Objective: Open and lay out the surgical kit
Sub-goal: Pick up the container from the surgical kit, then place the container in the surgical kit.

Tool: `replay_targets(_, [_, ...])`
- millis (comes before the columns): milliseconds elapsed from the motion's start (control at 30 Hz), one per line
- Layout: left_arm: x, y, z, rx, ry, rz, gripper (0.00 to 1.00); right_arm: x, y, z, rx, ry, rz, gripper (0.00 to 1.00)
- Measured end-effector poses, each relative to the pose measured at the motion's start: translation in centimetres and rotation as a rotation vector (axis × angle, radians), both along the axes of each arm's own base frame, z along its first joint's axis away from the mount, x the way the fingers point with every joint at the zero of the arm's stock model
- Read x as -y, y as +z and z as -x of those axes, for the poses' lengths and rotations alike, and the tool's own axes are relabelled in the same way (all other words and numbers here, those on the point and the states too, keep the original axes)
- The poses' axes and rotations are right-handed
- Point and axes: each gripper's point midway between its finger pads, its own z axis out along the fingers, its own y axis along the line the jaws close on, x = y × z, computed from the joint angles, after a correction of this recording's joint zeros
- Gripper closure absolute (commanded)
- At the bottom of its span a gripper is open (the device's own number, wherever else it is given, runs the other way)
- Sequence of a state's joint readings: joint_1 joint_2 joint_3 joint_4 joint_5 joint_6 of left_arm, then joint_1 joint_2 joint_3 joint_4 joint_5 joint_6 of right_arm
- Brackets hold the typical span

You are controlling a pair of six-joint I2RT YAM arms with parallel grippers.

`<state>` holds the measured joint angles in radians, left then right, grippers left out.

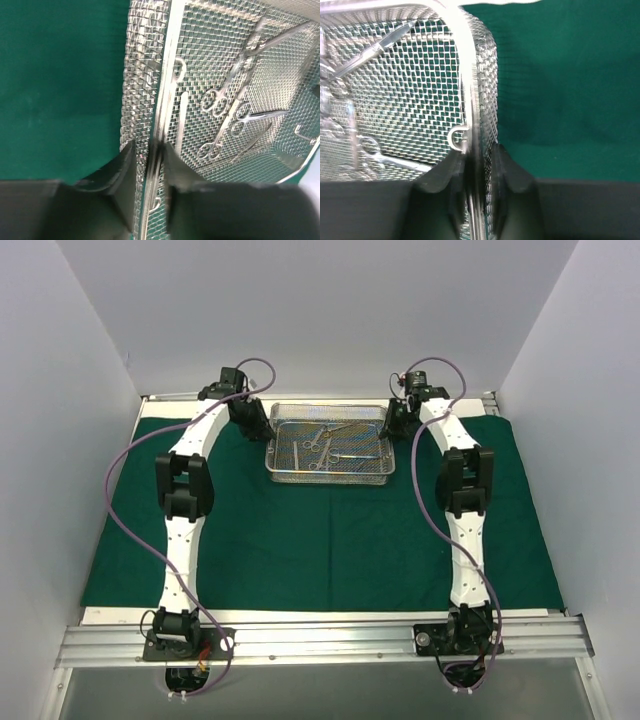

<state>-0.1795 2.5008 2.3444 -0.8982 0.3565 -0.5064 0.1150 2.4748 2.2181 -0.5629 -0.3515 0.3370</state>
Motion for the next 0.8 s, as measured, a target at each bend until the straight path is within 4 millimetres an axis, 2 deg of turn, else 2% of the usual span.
replay_targets(33, [0.1,0.4,-0.3,0.011,-0.005,0.017,0.87,0.1,0.1,0.0,0.01,0.018,0.027,1.0])
replay_targets(133, [0.1,1.9,-1.2,0.07,-0.016,-0.007,0.97,0.4,0.2,-0.3,0.027,0.026,0.118,1.0])
replay_targets(267, [-0.9,2.7,-1.7,0.095,0.003,-0.028,0.98,-1.0,1.3,-0.5,0.04,0.01,0.103,1.0])
replay_targets(400, [-2.3,3.7,-1.5,0.102,0.022,-0.049,0.98,-2.4,2.2,-0.6,0.056,0.01,0.086,1.0])
replay_targets(533, [-5.2,5.0,1.1,0.079,0.046,-0.105,0.98,-5.4,2.7,0.6,0.046,0.044,0.074,1.0])
replay_targets(667, [-10.1,5.8,5.4,0.038,0.102,-0.149,0.98,-10.1,3.4,4.4,0.023,0.114,0.076,1.0])
replay_targets(800, [-15.7,5.5,9.3,-0.019,0.177,-0.172,0.98,-15.6,4.3,7.9,0.029,0.178,0.084,1.0])
